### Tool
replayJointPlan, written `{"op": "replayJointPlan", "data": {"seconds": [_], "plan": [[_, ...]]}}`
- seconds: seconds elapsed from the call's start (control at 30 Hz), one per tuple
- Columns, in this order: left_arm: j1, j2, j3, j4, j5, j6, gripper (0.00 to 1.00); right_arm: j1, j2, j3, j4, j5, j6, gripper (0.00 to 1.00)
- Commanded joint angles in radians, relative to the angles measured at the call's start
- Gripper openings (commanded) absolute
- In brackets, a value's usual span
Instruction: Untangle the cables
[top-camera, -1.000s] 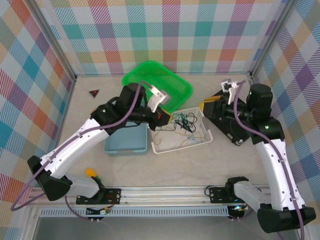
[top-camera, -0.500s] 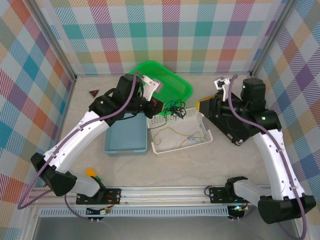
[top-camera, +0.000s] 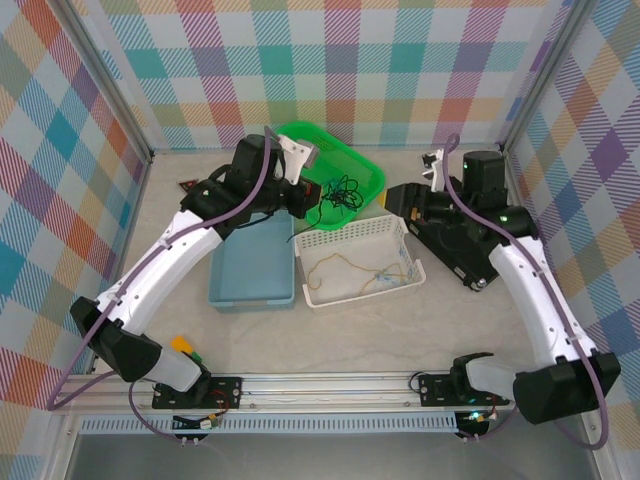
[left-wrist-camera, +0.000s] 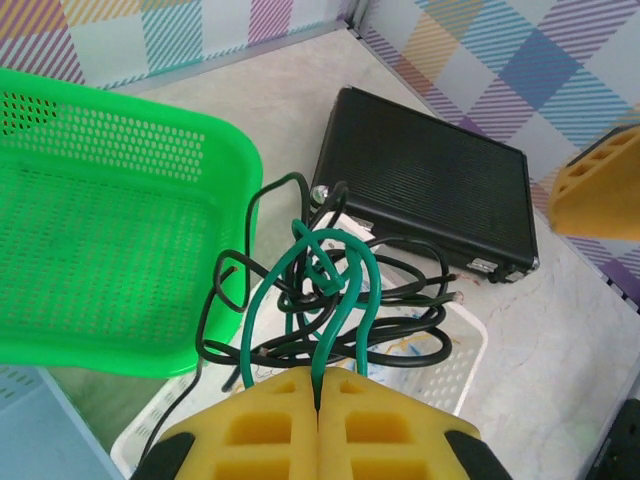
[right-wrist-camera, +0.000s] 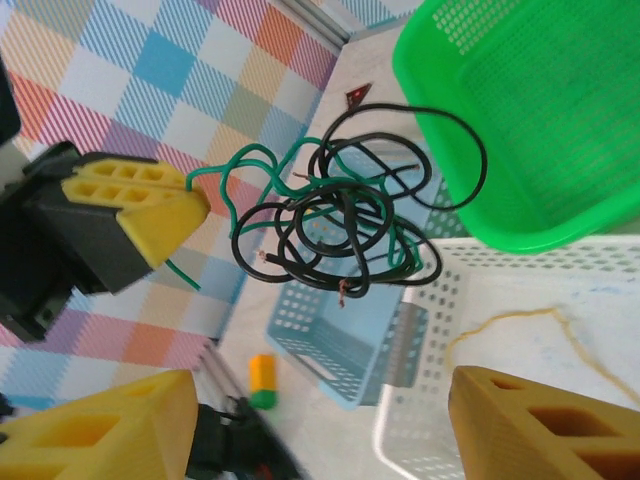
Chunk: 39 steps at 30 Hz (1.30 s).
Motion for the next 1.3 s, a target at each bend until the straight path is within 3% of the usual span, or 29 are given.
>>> {"op": "replayJointPlan", "data": {"seconds": [0.0, 0.33, 0.53, 0.83, 1.1, 1.27], "plan": [[0.009, 0.013, 0.041, 0.061, -0.012, -0.014, 0.0, 0.006, 0.039, -0.019, 0.129, -0.072, 0.222, 0.65], [0.018, 0.042, 0.049, 0.089, -0.002, -0.012, 0.0, 0.054, 0.125, -0.042, 0.312, -0.031, 0.564, 0.7], [0.021, 0.041, 0.042, 0.105, 0.003, -0.011, 0.0, 0.084, 0.149, -0.064, 0.341, 0.018, 0.67, 0.72], [0.021, 0.038, 0.024, 0.128, 0.032, -0.02, 0.0, 0.123, 0.23, -0.139, 0.568, 0.022, 0.84, 0.72], [0.021, 0.037, -0.002, 0.156, 0.037, -0.044, 0.0, 0.134, 0.294, -0.168, 0.751, 0.078, 0.944, 0.59], [0.022, 0.043, -0.009, 0.168, 0.033, -0.057, 0.0, 0.142, 0.334, -0.168, 0.83, 0.087, 0.994, 0.45]]}}
